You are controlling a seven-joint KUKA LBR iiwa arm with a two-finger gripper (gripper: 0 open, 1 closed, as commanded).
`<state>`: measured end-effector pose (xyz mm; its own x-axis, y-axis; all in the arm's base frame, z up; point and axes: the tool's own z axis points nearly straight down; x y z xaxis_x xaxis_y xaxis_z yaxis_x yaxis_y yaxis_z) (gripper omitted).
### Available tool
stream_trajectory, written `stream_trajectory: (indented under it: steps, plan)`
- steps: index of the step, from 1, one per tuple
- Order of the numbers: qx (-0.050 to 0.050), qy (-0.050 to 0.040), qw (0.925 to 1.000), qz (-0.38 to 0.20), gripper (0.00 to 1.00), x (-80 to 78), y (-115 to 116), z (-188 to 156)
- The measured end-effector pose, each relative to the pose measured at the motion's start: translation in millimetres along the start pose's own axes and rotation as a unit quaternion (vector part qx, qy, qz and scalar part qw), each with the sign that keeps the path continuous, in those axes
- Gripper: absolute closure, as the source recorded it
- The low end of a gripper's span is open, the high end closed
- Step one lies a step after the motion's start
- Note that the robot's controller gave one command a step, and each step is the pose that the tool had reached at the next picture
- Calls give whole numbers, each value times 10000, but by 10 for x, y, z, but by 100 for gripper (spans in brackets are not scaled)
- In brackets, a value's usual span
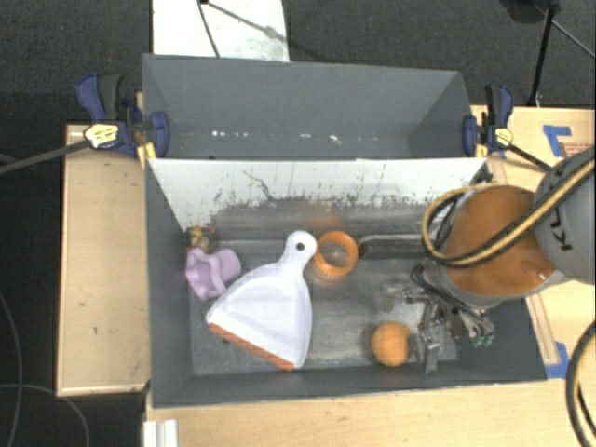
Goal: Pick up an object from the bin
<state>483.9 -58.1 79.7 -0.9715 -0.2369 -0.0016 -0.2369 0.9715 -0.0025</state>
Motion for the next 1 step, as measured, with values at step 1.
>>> stream_trajectory:
  steps: [1]
  plan:
    - [6, 4, 9983, 589, 0, -1, 115, 26]
